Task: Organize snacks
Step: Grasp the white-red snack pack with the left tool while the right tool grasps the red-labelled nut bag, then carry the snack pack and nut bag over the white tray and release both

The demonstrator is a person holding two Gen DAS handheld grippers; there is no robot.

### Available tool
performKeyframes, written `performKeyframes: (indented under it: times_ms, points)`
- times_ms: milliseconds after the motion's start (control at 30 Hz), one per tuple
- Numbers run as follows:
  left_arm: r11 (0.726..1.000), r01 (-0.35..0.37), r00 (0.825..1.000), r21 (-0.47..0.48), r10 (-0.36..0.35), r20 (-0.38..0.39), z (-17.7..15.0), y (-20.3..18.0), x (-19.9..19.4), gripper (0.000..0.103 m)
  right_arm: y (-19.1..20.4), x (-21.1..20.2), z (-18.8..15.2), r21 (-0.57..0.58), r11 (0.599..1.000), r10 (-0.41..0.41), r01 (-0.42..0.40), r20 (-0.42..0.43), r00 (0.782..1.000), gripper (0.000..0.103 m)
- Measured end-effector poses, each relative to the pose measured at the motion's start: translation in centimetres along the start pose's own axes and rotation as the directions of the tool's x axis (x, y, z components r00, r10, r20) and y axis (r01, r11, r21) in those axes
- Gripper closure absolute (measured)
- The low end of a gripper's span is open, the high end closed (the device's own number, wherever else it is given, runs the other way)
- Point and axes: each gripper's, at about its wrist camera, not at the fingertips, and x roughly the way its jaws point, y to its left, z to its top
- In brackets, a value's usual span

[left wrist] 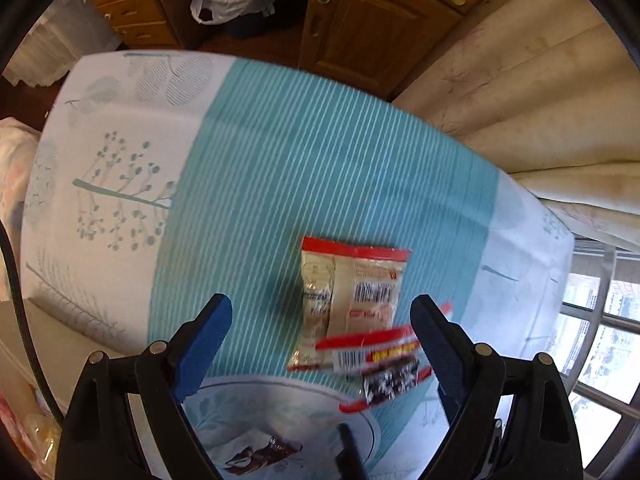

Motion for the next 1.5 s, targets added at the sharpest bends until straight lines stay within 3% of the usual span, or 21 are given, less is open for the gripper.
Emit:
performKeyframes:
  times_ms: [167,367,433,567,667,800,1167,1367,1500]
  points:
    - [0.998,-0.057,0.998,0.015,0.058,-0.027,0.6,-1.2,1.9,0.013,0.7,1.0,0.3,-0.018,1.000,0.009,-0.008,0.014,1.000,0.028]
    - [0.997,-0.079,0.995,0.020,0.080,-0.055,0.7,-2.0,3.5,0.024,1.5,1.7,0.4,-0.053,0.998,-0.043,0.043,0.009,0.999,0.036]
    - [0.995,-0.096,0.994,0.032,0.097,-0.042,0.7,-2.5,3.6,0.030,1.5,1.7,0.3,-0.057,0.998,-0.038,0.038,0.001,0.999,0.046]
    - [0.994,-0.095,0.995,0.061,0.096,-0.019,0.4,-3.5,3.4,0.048,1.2,1.6,0.5,-0.053,0.998,-0.022,0.021,-0.011,1.000,0.049]
    - [0.995,-0.084,0.996,0.055,0.085,-0.016,0.4,-3.5,3.5,0.052,1.2,1.4,0.6,-0.052,0.999,-0.003,0.002,-0.020,1.000,0.059]
    - [0.997,-0.066,0.998,0.039,0.066,-0.015,-0.1,-2.0,2.8,0.058,1.2,1.4,0.6,-0.058,0.998,-0.016,0.013,-0.046,0.999,0.059]
    - [0.999,-0.054,0.997,0.000,0.054,-0.058,-3.4,1.0,1.2,0.058,0.1,0.0,-0.3,-0.015,1.000,-0.012,0.010,-0.171,0.985,0.060]
    - [0.999,-0.048,0.997,0.024,0.050,-0.066,-6.7,1.9,-0.2,0.058,-0.4,-1.4,-1.6,0.052,0.998,-0.025,0.041,-0.270,0.963,0.060]
    - [0.998,-0.044,0.997,0.055,0.047,-0.060,-9.1,1.9,-1.7,0.058,-0.8,-2.6,-2.6,0.145,0.989,0.024,0.026,-0.331,0.943,0.060]
